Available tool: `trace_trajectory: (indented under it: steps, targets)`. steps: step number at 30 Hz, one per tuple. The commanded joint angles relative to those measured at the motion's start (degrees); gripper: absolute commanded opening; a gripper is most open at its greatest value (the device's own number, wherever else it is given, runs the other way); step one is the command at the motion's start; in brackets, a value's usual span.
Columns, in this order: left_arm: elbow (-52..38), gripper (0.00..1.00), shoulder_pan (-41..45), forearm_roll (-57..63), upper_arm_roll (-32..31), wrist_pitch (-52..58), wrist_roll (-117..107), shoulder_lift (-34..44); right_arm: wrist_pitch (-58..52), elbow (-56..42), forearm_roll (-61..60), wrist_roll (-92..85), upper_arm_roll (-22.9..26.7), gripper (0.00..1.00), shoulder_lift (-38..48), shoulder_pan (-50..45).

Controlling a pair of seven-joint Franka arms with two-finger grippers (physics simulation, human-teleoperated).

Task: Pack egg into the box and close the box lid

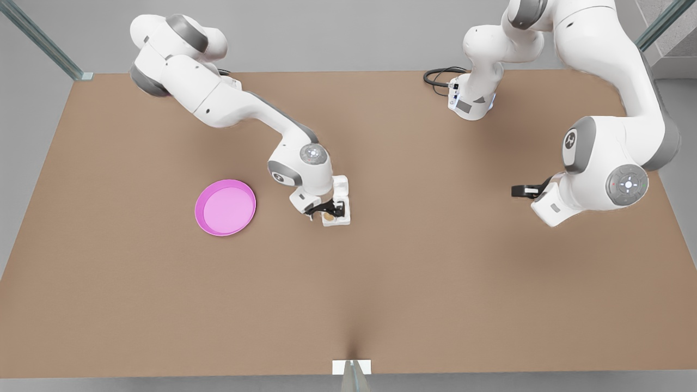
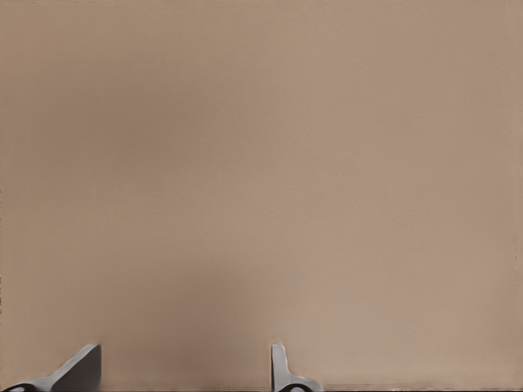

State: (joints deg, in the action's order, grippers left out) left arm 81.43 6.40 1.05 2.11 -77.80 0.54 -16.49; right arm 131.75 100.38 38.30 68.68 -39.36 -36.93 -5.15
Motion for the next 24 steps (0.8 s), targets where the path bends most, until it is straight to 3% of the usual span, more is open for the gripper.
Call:
trace_trajectory:
  steps: [1, 2, 3, 4, 5, 6, 7, 8, 9, 11, 14, 15, 16, 24]
  targets:
    - [-0.04, 1.00, 0.19, -0.26, 0.00, 0.01, -0.01, 0.14, -0.53, 0.08, -2.61, -3.20, 0.25, 1.00, 1.33, 0.76]
    - [-0.04, 1.00, 0.28, -0.44, -1.23, 0.01, -0.71, 0.14, -4.39, -0.19, -7.27, -7.51, 0.86, 1.00, 4.66, 2.16]
    - [-0.04, 1.00, 0.28, 0.00, -3.95, 0.01, -0.97, 1.01, -5.62, -0.53, -17.81, -18.56, 6.74, 1.00, 10.46, 3.48]
    - [-0.04, 1.00, 0.28, 0.00, -11.67, 0.01, -4.21, 1.28, -10.09, -1.93, -34.65, -41.54, 19.20, 1.00, 17.40, 2.78]
    - [-0.13, 1.00, 0.28, -1.14, -22.73, -1.65, -19.74, -0.12, -19.40, -2.38, -41.47, -55.83, 31.86, 1.00, 24.08, 0.41]
    - [-0.21, 1.00, 3.00, -1.40, -28.74, -6.13, -32.69, -1.36, -32.07, -2.47, -38.84, -60.50, 37.60, 1.00, 30.24, -0.03]
    - [-1.62, 1.00, 8.53, -4.48, -29.71, -7.45, -41.12, -2.23, -42.25, -5.18, -31.71, -63.14, 40.14, 1.00, 31.21, 0.14]
    - [-1.62, 0.98, 16.44, -2.73, -29.62, -15.18, -51.42, -5.04, -49.31, -9.06, -30.65, -64.29, 39.62, 1.00, 31.13, 0.14]
    - [-4.08, 0.99, 22.77, 0.00, -29.53, -15.81, -54.59, -9.87, -46.59, -10.38, -30.65, -64.47, 37.69, 1.00, 31.04, 0.67]
    - [-8.83, 0.99, 27.44, 2.46, -29.18, -18.35, -55.91, -17.53, -46.32, -13.02, -34.87, -64.55, 38.83, 1.00, 30.51, 3.04]
    - [-8.13, 1.00, 27.88, 7.83, -29.09, -21.87, -55.64, -20.60, -43.68, -21.10, -36.98, -64.29, 39.01, 1.00, 22.87, 4.36]
    - [-7.86, 0.79, 27.88, 7.56, -29.18, -21.96, -55.82, -21.22, -43.60, -21.63, -37.42, -64.29, 38.57, 1.00, 23.04, 4.45]
    - [-6.81, 0.65, 27.88, 7.30, -29.27, -22.31, -55.29, -21.31, -43.16, -21.63, -37.95, -64.29, 38.57, 1.00, 23.30, 4.27]
    - [-2.77, 0.61, 28.58, 6.95, -29.18, -32.06, -54.94, -25.44, -41.93, -21.72, -38.74, -64.38, 38.65, 1.00, 23.74, 3.92]
